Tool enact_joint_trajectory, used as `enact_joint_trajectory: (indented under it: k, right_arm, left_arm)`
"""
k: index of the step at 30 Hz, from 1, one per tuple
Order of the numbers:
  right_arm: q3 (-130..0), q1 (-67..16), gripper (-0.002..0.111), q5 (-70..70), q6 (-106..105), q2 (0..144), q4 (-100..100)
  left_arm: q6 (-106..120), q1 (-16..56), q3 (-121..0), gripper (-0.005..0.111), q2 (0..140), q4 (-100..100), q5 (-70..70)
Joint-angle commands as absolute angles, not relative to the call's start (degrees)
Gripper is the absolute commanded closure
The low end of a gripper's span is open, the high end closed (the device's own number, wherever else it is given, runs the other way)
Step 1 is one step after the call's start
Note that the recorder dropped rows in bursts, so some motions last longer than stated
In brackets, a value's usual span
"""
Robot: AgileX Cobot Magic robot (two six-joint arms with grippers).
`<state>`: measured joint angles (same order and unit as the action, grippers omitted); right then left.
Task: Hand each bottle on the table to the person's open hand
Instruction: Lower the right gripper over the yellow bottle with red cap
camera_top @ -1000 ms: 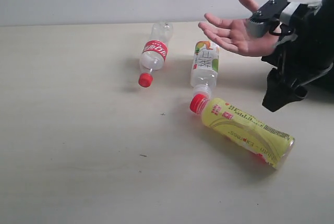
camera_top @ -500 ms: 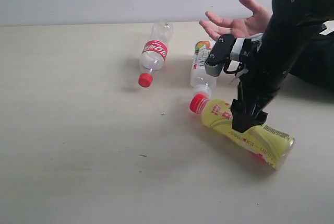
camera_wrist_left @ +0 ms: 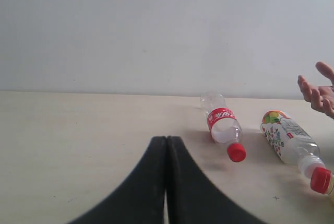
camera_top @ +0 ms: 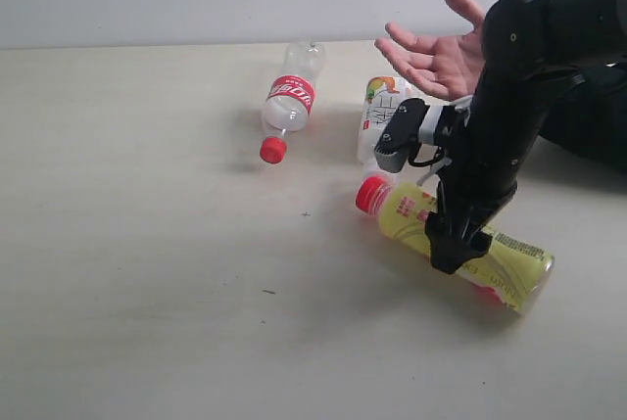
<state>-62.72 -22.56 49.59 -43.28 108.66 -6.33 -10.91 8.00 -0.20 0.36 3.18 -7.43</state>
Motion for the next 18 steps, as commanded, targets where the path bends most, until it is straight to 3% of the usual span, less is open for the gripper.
enact_joint_trajectory:
  k: [1,6,10,15,18]
  right_arm:
    - [-63.2,-22.7,0.027,49.3,-41.3,110.1,-6.1]
    - [-63.2,-22.7,0.028,49.3,-40.7,110.1,-6.1]
    - [-63.2,-22.7,0.036,49.4,-40.4,110.1,-6.1]
    - [-63.2,-22.7,0.059,51.0,-40.4,110.1,-6.1]
    - [-63.2,-22.7,0.081,52.0,-40.4,110.1,-6.0]
  left_arm:
    - [-10.8,7.9,0.0,0.107,0.0,2.7,-7.1]
    - [-10.8,7.9,0.0,0.107,0.0,2.7,-7.1]
    - [-10.8,7.9,0.0,0.107,0.0,2.7,-7.1]
    - [-10.8,7.9,0.0,0.107,0.0,2.7,-7.1]
    - [-10.8,7.9,0.0,0.107,0.0,2.7,-7.1]
